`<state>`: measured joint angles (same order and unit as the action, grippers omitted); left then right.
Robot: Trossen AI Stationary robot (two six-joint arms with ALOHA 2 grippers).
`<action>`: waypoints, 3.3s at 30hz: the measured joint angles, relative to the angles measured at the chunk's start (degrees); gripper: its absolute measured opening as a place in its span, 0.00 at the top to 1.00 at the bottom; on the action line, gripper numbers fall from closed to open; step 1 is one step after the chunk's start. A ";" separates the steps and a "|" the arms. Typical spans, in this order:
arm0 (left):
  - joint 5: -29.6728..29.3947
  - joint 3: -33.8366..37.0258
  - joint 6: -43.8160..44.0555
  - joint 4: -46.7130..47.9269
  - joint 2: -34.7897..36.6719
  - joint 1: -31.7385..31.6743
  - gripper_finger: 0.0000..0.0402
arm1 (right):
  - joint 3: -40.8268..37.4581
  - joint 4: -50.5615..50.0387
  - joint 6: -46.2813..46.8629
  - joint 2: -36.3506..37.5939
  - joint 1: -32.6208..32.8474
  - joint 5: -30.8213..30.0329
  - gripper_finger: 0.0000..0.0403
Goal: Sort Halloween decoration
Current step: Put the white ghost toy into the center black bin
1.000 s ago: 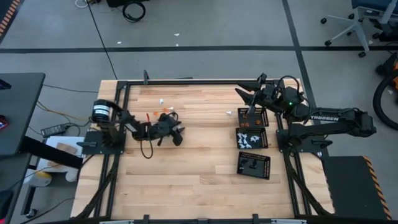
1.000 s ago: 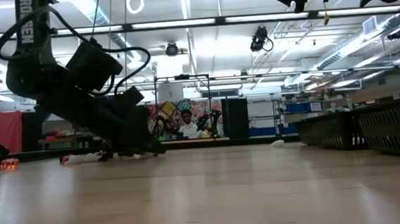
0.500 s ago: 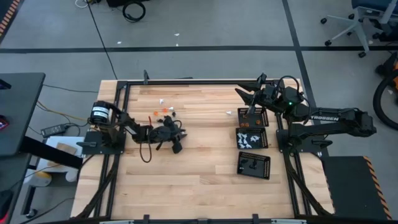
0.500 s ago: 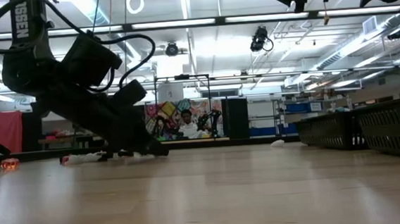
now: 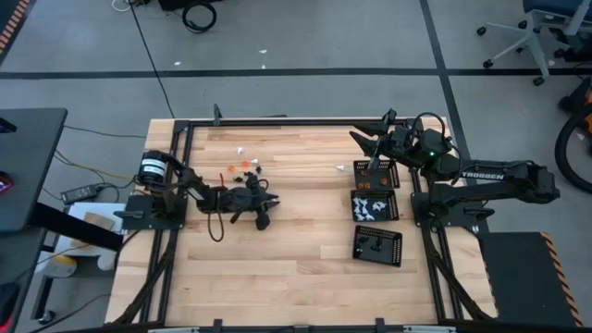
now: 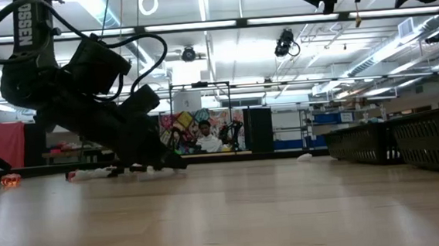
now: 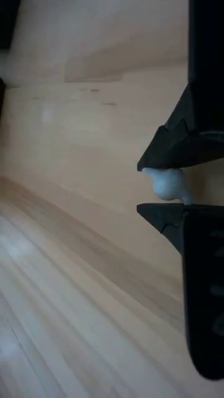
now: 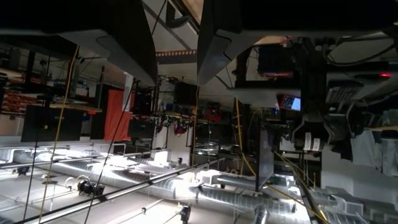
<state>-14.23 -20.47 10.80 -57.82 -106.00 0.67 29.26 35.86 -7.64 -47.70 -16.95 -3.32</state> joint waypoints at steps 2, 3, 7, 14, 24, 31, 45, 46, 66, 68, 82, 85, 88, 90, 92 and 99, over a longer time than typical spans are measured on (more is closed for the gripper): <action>-0.01 0.04 -0.01 -0.64 0.07 0.00 0.83 | 0.00 0.00 0.00 0.00 0.00 0.01 0.71; -0.01 0.06 -0.01 -0.80 0.15 0.00 0.84 | 0.00 0.00 -0.01 0.00 0.00 0.00 0.71; 0.19 0.09 0.76 -1.72 0.39 0.00 0.84 | 0.00 0.00 -0.02 0.00 0.00 0.01 0.71; 1.41 0.04 0.89 -2.77 0.52 -0.02 0.84 | 0.00 0.00 -0.01 0.00 0.00 0.01 0.71; 1.94 0.98 -0.09 -1.92 6.03 0.41 0.83 | 0.00 -1.14 0.13 0.00 0.00 0.01 0.71; -1.45 6.81 -1.01 -5.51 9.08 2.03 0.77 | 0.00 -0.59 0.04 -0.01 0.00 0.01 0.71; -1.56 5.37 -3.12 -8.45 -0.84 1.99 0.44 | 0.00 0.13 0.15 -0.02 0.00 0.01 0.71; -1.61 4.77 -3.67 -8.75 -2.29 1.97 0.44 | 0.00 0.15 0.15 -0.02 0.01 0.00 0.71; 1.13 4.30 -3.74 -15.06 -8.40 1.84 0.80 | 0.00 0.09 0.13 -0.02 0.07 0.01 0.71; 2.05 4.30 -3.43 -16.27 -8.44 1.97 0.82 | 0.00 0.09 0.13 -0.02 0.07 0.01 0.71; 8.26 -0.05 1.95 -18.23 -8.70 1.68 0.83 | 0.00 0.09 0.11 -0.02 0.07 0.01 0.71; 9.74 -3.32 1.49 -14.27 -8.60 1.70 0.83 | 0.00 0.10 0.11 -0.02 0.07 0.01 0.71; 10.24 -5.68 -0.04 -10.34 -8.59 1.70 0.84 | 0.00 0.08 0.13 -0.02 0.07 0.01 0.71; 10.26 -6.59 -1.05 -9.59 -8.59 1.68 0.85 | 0.00 0.07 0.12 -0.02 0.07 0.03 0.71; 10.26 -6.95 -1.32 -9.60 -8.55 1.49 0.86 | 0.00 0.06 0.07 -0.02 0.07 0.03 0.71; 9.97 -3.96 1.74 -10.66 -5.51 1.86 0.84 | 0.00 -0.95 0.02 -0.02 0.06 0.03 0.71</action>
<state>-4.26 -24.43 12.54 -68.48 -111.50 2.52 29.26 34.91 -7.62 -47.72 -16.89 -3.29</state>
